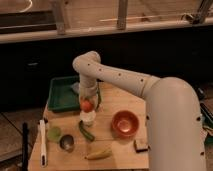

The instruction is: Place apple in paper cup

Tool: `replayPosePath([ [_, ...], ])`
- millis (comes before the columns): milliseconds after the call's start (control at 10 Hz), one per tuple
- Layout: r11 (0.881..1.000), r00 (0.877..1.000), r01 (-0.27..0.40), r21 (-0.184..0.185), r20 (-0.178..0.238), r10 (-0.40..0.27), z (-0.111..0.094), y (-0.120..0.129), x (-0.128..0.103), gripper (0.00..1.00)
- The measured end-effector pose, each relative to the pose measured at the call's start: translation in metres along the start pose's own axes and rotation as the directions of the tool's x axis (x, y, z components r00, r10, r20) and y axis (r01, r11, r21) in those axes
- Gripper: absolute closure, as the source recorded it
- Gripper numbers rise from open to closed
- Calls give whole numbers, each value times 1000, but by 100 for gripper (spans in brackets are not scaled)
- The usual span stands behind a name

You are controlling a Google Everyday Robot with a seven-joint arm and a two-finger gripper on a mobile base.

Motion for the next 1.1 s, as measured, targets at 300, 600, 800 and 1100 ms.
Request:
replayPosePath([
  [300, 1000, 1000, -3, 0, 0, 3, 0, 0, 0, 62],
  [600, 1000, 1000, -7, 0, 1, 7, 0, 0, 0, 62],
  [800, 1000, 1000, -9, 0, 1, 9, 0, 0, 0, 62],
  [1100, 1000, 1000, -15, -1, 1, 15, 1, 1, 0, 62],
])
